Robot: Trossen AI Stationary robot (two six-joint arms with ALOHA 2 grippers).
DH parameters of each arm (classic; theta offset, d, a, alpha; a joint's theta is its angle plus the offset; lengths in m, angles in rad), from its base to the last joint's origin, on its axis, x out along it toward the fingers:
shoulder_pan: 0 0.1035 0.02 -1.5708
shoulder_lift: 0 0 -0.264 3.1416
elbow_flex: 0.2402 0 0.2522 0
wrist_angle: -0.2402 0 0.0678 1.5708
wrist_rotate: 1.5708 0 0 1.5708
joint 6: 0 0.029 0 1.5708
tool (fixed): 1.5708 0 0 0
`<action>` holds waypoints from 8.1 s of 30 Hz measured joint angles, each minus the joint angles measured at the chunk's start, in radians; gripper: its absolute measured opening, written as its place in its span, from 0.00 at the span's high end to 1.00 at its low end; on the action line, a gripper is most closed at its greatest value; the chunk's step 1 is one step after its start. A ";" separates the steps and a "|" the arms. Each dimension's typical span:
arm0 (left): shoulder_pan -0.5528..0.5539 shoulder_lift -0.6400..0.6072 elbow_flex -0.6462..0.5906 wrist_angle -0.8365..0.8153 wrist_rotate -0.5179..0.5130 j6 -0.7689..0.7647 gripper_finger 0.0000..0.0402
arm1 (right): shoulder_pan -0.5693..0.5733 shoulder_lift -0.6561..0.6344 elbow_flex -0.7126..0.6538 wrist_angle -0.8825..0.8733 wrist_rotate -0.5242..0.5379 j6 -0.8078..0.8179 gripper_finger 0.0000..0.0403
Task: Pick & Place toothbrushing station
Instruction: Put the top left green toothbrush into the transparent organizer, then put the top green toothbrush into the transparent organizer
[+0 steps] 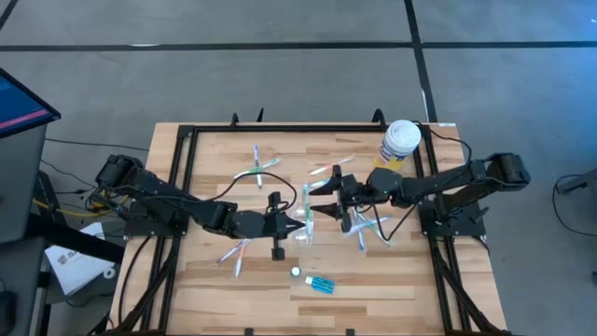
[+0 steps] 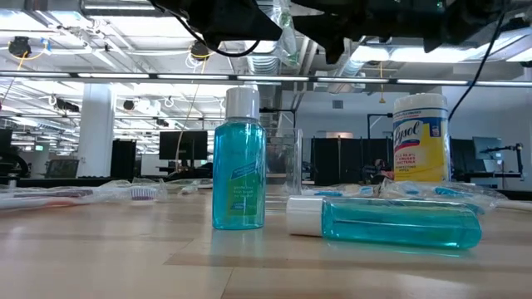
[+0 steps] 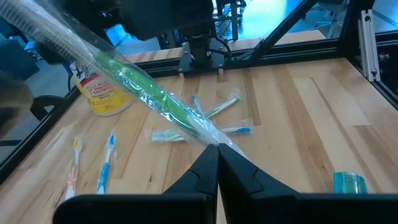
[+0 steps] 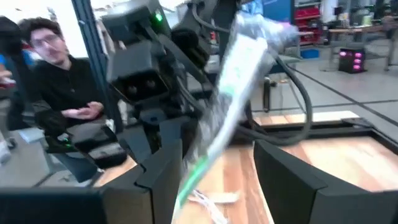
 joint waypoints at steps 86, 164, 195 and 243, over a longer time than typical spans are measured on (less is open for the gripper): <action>0.025 -0.035 0.000 0.001 -0.035 0.000 1.00 | -0.227 0.097 0.105 -0.105 -0.150 -0.111 0.93; 0.034 -0.034 0.000 -0.091 -0.159 -0.008 1.00 | -0.289 -0.055 0.105 -0.396 -0.153 -0.137 0.56; 0.530 -0.034 -0.001 -0.730 0.123 -0.252 1.00 | -0.163 -0.131 0.105 -0.483 -0.151 -0.148 0.59; 0.854 -0.034 -0.178 -0.774 0.302 -0.165 0.68 | -0.106 -0.130 0.105 -0.505 -0.150 -0.198 0.63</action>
